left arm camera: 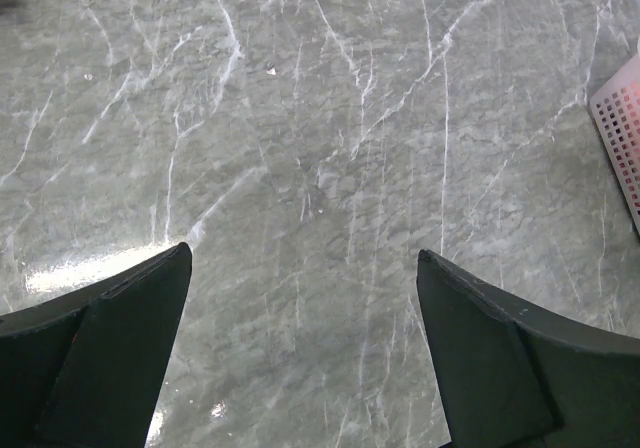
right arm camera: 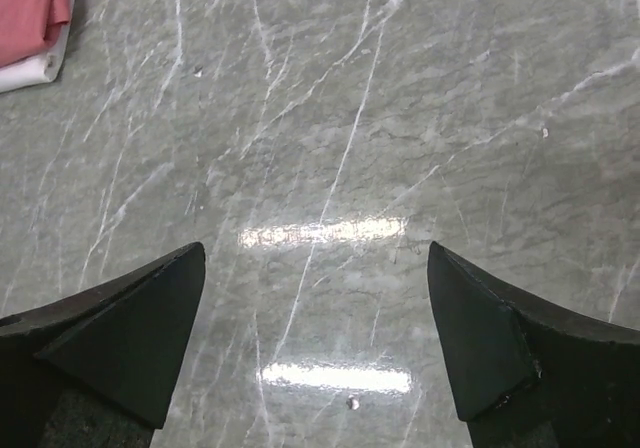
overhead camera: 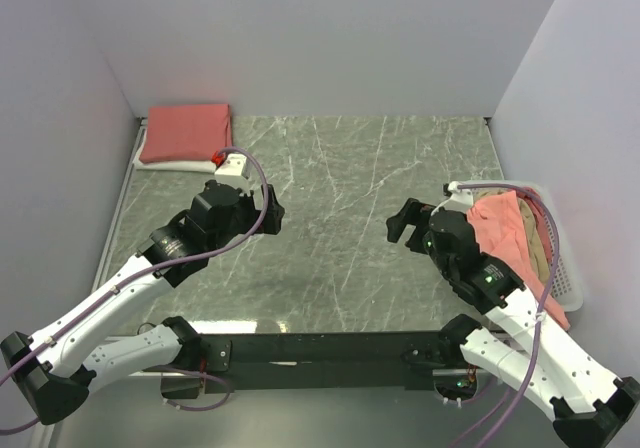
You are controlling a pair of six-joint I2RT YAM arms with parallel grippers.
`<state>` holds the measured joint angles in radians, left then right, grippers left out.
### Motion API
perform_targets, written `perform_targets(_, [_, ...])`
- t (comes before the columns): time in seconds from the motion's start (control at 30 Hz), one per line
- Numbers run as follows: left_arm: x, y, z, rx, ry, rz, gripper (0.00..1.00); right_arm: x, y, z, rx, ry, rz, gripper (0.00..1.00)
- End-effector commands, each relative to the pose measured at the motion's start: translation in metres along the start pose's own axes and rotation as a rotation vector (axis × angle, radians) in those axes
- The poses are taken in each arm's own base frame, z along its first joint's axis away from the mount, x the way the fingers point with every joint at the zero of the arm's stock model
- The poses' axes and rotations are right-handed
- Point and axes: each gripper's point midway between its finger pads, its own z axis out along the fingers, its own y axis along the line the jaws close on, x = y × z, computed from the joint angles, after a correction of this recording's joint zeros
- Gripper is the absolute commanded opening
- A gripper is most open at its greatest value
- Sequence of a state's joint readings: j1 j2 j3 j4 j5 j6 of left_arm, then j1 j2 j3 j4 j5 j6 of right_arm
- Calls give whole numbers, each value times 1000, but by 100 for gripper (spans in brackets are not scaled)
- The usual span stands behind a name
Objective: Fold and stack the t-shirts
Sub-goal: Grab the tshirt from the pile
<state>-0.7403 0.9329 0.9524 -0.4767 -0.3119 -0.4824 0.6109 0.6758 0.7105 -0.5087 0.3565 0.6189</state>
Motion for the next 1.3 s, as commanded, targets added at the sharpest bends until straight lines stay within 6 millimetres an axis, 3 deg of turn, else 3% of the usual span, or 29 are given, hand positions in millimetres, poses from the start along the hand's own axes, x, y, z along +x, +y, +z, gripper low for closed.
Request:
perform_targets(0.0, [-8, -4, -4, 23, -31, 8, 100, -17, -1, -5, 24, -57, 20, 98])
perform_targets(0.3, [-9, -16, -9, 94, -22, 1, 99, -37, 18, 3, 50, -27, 32, 97])
perform_targets(0.4, [-10, -20, -12, 119, -22, -2, 100, -58, 0, 17, 170, -11, 49, 98])
perform_targets(0.43, [-11, -21, -12, 122, -22, -4, 100, -74, -24, 24, 238, -25, 82, 98])
perform_targets(0.5, [-11, -23, -15, 137, -20, -2, 99, -88, -46, 37, 305, -7, 112, 98])
perform_targets(0.53, [-12, -23, -16, 138, -23, -3, 99, -93, -69, 44, 400, -2, 131, 98])
perform_targets(0.57, [-12, -23, -18, 141, -25, -3, 100, -103, -99, 41, 498, -21, 177, 98])
perform_targets(0.63, [-13, -23, -19, 144, -31, -5, 99, -111, -132, 38, 618, -37, 238, 97])
perform_targets(0.67, [-16, -23, -22, 147, -38, -6, 99, -117, -158, 32, 696, -62, 288, 97])
perform_targets(0.8, [-20, -21, -26, 145, -55, -7, 99, -110, -208, 32, 828, -62, 405, 96])
perform_targets(0.9, [-22, -21, -28, 153, -65, -7, 100, -98, -234, 37, 875, -40, 490, 96])
perform_targets(1.07, [-21, -20, -26, 147, -59, -2, 99, -79, -248, 37, 940, -66, 556, 95])
perform_targets(1.27, [-22, -15, -19, 143, -54, -18, 99, -32, -266, 42, 985, -52, 585, 95])
